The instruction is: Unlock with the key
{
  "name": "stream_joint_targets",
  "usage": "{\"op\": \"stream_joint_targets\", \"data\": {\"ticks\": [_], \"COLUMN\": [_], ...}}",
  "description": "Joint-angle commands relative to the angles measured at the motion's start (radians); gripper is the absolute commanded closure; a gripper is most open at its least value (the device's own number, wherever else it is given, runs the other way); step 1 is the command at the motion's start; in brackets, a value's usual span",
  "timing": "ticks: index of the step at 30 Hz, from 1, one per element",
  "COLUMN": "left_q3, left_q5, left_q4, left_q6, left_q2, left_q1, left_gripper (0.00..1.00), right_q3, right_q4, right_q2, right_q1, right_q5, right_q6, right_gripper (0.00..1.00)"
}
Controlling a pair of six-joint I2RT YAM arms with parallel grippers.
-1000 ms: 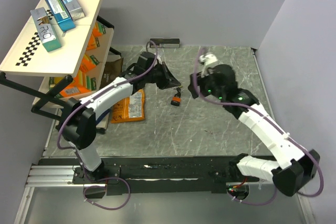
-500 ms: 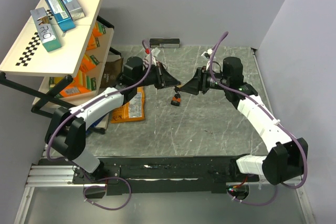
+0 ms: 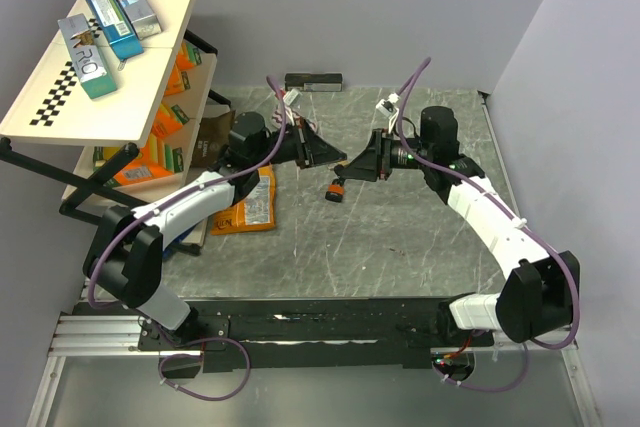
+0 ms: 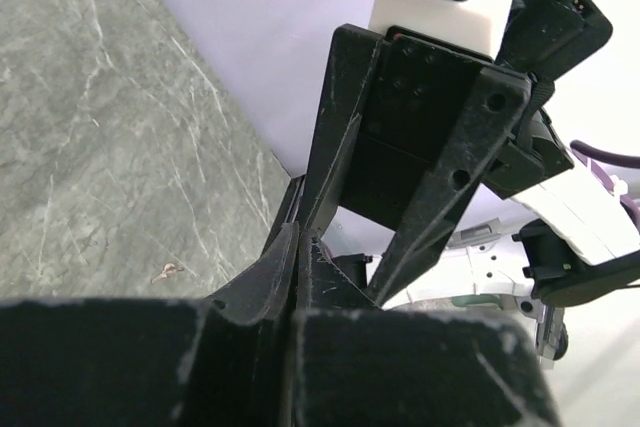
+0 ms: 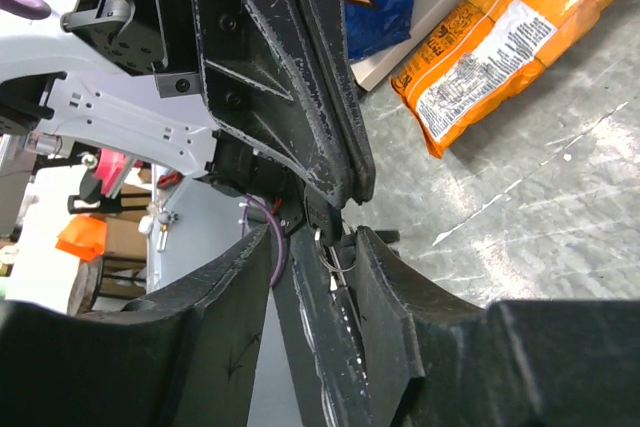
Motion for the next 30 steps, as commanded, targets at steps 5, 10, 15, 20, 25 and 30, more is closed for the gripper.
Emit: {"op": "stream_joint_targets", "data": {"ticks": [5, 10, 15, 20, 25, 30], "left_q3": [-0.020, -0.021, -0.020, -0.011, -0.009, 0.002], "left_q5": [0.030, 0.032, 0.033, 0.038, 0.033, 0.019], "left_q4": [0.116, 0.124, 0.127, 0.124, 0.122, 0.099], "left_q6": [-0.038, -0.045, -0.047, -0.041, -0.039, -0.033], "left_q2": [-0.048, -0.046, -0.046, -0.041, -0.046, -0.041], "left_q1": [-0.005, -0.006, -0.009, -0.015, -0.017, -0.020], "left_gripper": [0.99, 0.99, 0.99, 0.99, 0.99, 0.99], "right_q3": [-0.011, -0.014, -0.022, -0.027, -0.027, -0.028], "right_q4": [0.086, 0.126, 0.160, 0.215, 0.215, 0.204], "right_q2": [-0.006, 0.000, 0.002, 0.011, 0.020, 0.020], "right_q1": [-0.002, -0.001, -0.001, -0.001, -0.001, -0.001], "right_q5": [-0.041, -0.052, -0.058, -0.068, -0.071, -0.068], "right_q6": [0.044, 0.065, 0.091, 0.140, 0.145, 0.143], "right_gripper": [0.56, 0.61, 0.66, 0.71, 0.83, 1.00]}}
